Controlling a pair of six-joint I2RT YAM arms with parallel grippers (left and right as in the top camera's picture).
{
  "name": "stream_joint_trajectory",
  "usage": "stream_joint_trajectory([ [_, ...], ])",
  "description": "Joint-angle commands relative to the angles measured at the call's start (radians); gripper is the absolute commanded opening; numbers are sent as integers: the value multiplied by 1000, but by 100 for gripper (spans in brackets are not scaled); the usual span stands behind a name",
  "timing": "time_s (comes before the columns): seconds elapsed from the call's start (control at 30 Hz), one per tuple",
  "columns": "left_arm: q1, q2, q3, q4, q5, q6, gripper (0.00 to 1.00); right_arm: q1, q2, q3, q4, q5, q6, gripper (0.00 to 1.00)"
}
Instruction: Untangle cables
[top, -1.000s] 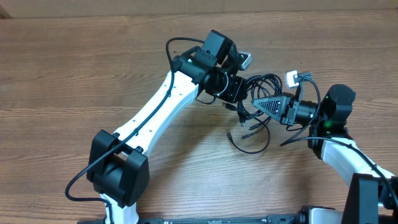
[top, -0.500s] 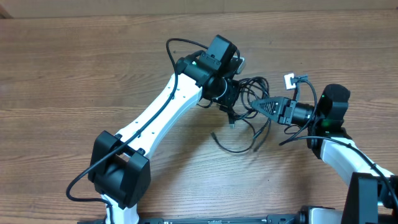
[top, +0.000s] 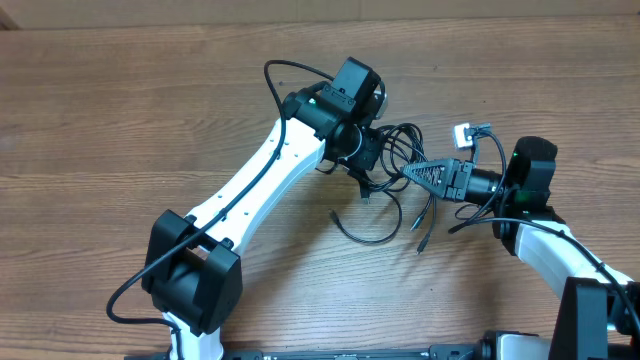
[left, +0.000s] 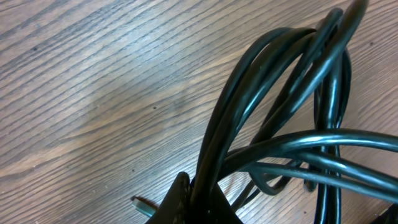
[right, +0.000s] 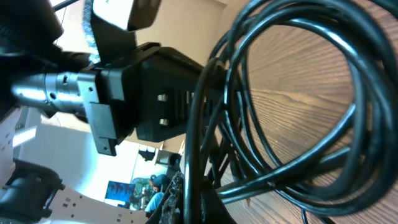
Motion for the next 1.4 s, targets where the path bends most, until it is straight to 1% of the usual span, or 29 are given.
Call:
stream_joint_trajectory([
  [0.0,15,-2,13,-3,-100,-21,4,-2,-2,6,-44,23,-10,4],
  [0.13,15,-2,13,-21,-101,-21,4,-2,-2,6,-192,160,-60,4],
  [0.3,4,-2,13,-27,-11,-21,4,-2,-2,6,-337,343,-111,4],
  [0.67,0,-2,13,-26,-12,-20,4,-2,-2,6,-593,705,-229,4],
  [1.1,0,-2,13,-31,-8,-20,4,-2,-2,7,-607,902,-236,4],
  [1.23,-2,-2,13,-31,37,-20,4,-2,-2,7,-571,910,-236,4],
  [1.37,-2,-2,13,-31,42,-20,4,-2,-2,7,-512,917,-233,4],
])
